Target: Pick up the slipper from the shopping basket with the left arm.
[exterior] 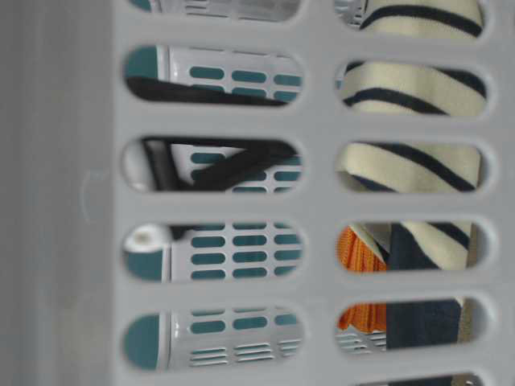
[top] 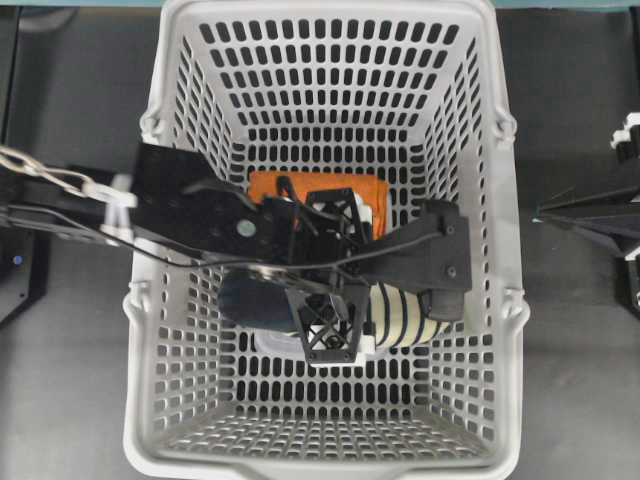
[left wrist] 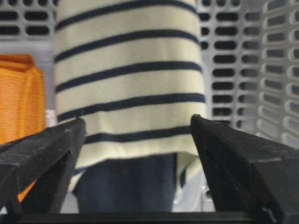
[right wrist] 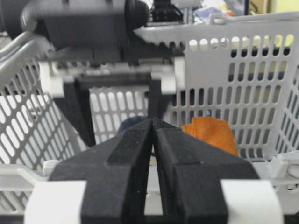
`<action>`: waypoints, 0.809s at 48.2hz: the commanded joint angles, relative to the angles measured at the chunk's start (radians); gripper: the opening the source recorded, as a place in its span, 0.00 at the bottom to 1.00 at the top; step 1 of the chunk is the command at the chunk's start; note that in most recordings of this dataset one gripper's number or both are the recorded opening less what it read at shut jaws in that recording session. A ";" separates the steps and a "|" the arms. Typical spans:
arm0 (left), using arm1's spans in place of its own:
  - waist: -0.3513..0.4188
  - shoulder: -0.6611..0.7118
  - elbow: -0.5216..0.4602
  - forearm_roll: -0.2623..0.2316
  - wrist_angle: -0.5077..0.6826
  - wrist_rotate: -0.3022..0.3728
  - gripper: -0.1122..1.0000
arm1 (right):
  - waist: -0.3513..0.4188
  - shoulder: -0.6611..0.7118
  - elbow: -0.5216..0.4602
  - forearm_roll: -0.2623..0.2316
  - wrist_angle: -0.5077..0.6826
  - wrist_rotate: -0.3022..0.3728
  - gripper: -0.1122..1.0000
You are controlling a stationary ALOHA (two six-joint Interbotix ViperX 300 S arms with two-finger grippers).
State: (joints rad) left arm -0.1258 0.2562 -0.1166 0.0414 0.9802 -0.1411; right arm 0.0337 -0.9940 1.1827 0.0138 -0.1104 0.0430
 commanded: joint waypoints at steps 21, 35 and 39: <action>0.011 0.012 0.146 0.005 -0.137 0.012 0.91 | 0.020 0.006 -0.005 0.005 -0.005 0.000 0.10; 0.009 -0.034 0.084 0.005 -0.046 0.020 0.39 | 0.026 0.006 0.017 0.005 -0.009 0.002 0.10; 0.009 -0.051 0.044 0.005 0.005 0.037 0.22 | 0.028 0.005 0.017 0.005 -0.005 0.002 0.10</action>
State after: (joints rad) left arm -0.1166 0.2485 -0.0184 0.0430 0.9419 -0.1089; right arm 0.0568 -0.9925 1.2088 0.0153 -0.1120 0.0430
